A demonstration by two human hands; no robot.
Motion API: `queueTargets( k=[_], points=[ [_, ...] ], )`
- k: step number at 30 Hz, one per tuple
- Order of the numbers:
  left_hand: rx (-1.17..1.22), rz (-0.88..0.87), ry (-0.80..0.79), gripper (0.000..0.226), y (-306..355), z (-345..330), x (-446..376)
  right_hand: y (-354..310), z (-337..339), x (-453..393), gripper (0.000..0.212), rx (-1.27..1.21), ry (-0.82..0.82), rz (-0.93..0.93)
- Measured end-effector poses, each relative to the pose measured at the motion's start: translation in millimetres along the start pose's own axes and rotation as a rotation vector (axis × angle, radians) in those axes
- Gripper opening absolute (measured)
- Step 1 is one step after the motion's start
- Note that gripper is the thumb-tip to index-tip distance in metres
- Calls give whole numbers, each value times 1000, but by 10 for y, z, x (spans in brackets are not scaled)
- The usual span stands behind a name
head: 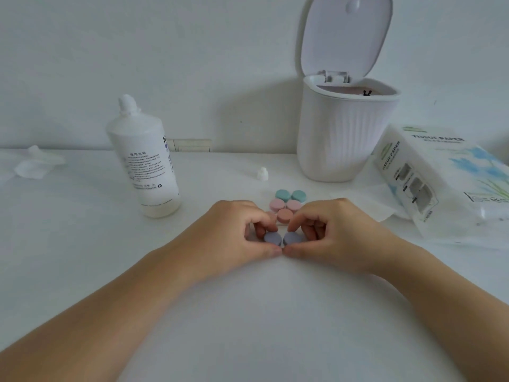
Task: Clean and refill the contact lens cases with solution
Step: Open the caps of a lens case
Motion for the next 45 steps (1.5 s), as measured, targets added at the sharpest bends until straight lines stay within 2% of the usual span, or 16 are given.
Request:
queueTargets(
  k=[4, 9, 12, 21, 28, 32, 36, 40, 43, 45],
  points=[
    [15, 30, -17, 25, -5, -6, -31, -22, -15, 16, 35, 0, 17, 40],
    [19, 53, -70, 22, 6, -17, -30, -94, -55, 12, 31, 18, -62, 108],
    [16, 44, -94, 21, 33, -21, -17, -113, -67, 19, 20, 29, -95, 135],
    [48, 11, -143, 18, 91, -20, 4, -189, -99, 48, 23, 77, -139, 200],
    [10, 3, -149, 23, 82, 3, 17, -241, -111, 95, 10, 115, -159, 257],
    [49, 59, -150, 23, 57, -3, 12, -233, -39, 103, 34, 1, -112, 224],
    [65, 76, -159, 24, 66, -17, 1, -208, -5, 64, 27, 12, -22, 158],
    [59, 65, -160, 26, 72, -11, -10, -199, -45, 60, 13, -1, -65, 159],
    [59, 67, -155, 23, 61, -15, -16, -167, -5, 78, 36, -77, -109, 150],
    [55, 68, -153, 23, 58, -20, -22, -146, 12, 59, 26, -73, -74, 125]
  ],
)
Point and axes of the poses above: each hand's wrist, its own x-axis away from the middle knuckle, its own z-axis out of the back of the hand, y = z × x, the point moved 7 cm from there along -x, towards the middle knuckle, and after that the axes turned 8 degrees about -x, right-handed, at the moved point
